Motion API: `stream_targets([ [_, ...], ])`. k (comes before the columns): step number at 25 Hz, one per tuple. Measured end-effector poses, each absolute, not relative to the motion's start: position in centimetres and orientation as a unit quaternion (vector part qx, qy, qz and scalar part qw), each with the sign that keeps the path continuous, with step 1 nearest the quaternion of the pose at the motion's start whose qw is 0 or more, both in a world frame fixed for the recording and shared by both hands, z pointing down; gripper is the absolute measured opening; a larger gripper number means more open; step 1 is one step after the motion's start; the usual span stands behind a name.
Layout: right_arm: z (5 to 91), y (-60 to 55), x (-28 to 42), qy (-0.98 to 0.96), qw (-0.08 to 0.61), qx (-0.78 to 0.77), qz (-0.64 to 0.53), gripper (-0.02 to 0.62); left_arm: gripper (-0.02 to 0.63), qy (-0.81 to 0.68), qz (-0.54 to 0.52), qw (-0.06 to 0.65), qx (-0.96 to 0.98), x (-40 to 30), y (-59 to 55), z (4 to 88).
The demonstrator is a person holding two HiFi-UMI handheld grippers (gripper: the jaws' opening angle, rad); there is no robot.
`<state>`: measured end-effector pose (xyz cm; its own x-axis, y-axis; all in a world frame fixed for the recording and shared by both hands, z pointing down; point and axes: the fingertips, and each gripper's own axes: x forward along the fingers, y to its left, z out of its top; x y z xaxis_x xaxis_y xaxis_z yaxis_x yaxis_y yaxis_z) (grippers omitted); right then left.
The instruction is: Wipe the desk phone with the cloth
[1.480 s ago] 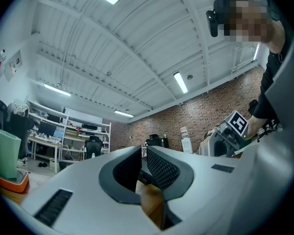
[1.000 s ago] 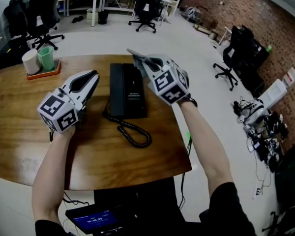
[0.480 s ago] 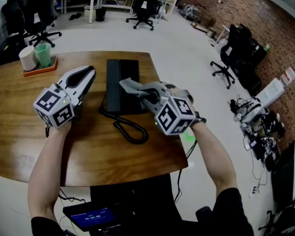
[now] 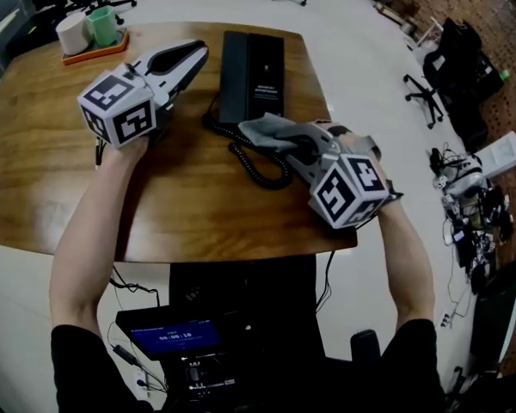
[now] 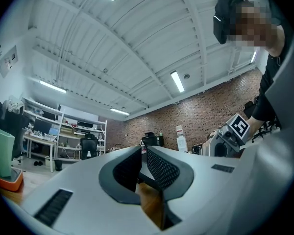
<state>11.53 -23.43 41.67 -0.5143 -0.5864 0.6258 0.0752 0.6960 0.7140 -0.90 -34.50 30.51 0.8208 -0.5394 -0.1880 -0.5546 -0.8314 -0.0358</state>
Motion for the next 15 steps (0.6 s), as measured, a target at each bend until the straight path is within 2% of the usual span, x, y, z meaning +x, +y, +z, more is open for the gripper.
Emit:
stream_targets([
  [2,39.7,-23.2,10.3,-0.818,0.415,0.186,-0.351,0.025,0.021,0.283,0.079,0.043,-0.955,-0.9,-34.0,30.8],
  [9,30.3,-24.1,9.1,-0.886,0.171,0.331,-0.277,0.026,0.021,0.276,0.075,0.044,-0.957,-0.6,-33.3,30.9],
  [15,28.8,-26.0,9.8,-0.883,0.084,0.375,-0.267,0.025,0.021,0.271,0.068,0.044,-0.959,0.4,-33.2,30.9],
])
